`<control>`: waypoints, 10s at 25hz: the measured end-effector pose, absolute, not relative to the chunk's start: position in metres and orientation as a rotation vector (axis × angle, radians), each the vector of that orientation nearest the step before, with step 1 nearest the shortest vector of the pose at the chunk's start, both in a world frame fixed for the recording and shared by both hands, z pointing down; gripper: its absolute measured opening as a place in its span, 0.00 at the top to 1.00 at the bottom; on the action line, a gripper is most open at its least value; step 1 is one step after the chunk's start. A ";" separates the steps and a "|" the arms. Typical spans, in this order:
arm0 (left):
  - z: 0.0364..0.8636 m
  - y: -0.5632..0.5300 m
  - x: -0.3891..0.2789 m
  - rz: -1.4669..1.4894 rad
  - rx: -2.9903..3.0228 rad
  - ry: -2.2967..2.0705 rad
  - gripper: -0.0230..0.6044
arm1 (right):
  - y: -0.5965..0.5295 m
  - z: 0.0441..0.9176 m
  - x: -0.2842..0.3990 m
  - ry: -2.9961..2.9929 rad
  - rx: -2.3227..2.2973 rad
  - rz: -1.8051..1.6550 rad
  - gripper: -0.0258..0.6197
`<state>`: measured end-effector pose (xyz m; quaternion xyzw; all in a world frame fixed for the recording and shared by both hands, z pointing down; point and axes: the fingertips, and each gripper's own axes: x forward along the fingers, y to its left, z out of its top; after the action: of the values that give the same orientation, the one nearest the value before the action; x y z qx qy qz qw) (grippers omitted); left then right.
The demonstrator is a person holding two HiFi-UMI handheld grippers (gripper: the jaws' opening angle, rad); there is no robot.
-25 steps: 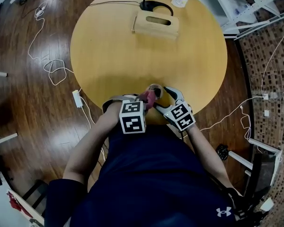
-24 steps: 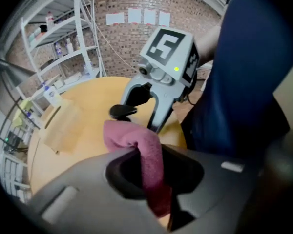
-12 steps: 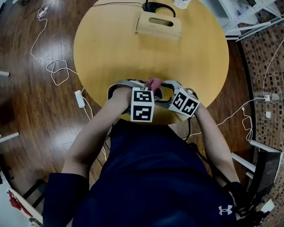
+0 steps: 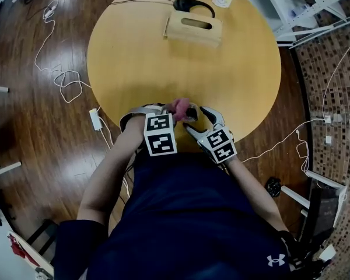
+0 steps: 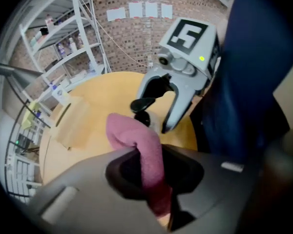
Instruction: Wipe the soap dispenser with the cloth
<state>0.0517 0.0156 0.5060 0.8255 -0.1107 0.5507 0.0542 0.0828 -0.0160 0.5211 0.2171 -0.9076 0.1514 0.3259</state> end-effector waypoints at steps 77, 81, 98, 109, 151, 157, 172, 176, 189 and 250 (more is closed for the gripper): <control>0.507 0.057 0.083 1.582 2.577 -0.050 0.86 | -0.014 0.532 0.084 -2.299 -0.062 0.138 0.47; 0.506 0.013 0.056 1.620 2.545 -0.357 0.86 | -0.017 0.525 0.086 -2.316 0.224 0.277 0.38; 0.510 0.068 0.076 1.648 2.545 0.078 0.86 | -0.001 0.537 0.082 -2.269 -0.151 0.161 0.48; 0.511 -0.019 0.060 1.773 2.597 -0.332 0.86 | 0.005 0.530 0.081 -2.346 0.315 0.347 0.39; 0.525 0.009 0.048 0.866 2.406 -0.878 0.86 | -0.017 0.548 0.096 -2.275 0.557 0.270 0.40; 0.530 0.006 0.083 0.877 2.552 -0.764 0.86 | -0.020 0.554 0.095 -2.211 0.477 0.219 0.40; 0.533 -0.017 0.086 1.325 2.738 -0.591 0.86 | -0.036 0.544 0.100 -2.329 0.485 0.492 0.40; 0.555 -0.010 0.084 1.627 2.759 -0.353 0.86 | -0.036 0.547 0.102 -2.358 0.479 0.549 0.40; 0.537 -0.006 0.092 1.429 2.778 -0.422 0.86 | -0.043 0.542 0.113 -2.412 0.552 0.795 0.40; 0.593 0.090 0.102 1.595 2.846 0.269 0.86 | 0.007 0.542 0.101 -1.876 -0.249 -0.232 0.39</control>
<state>0.1019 0.0901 0.5927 0.8675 0.0822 0.4861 -0.0656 0.1006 0.0075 0.5421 -0.1063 -0.8022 -0.0992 0.5790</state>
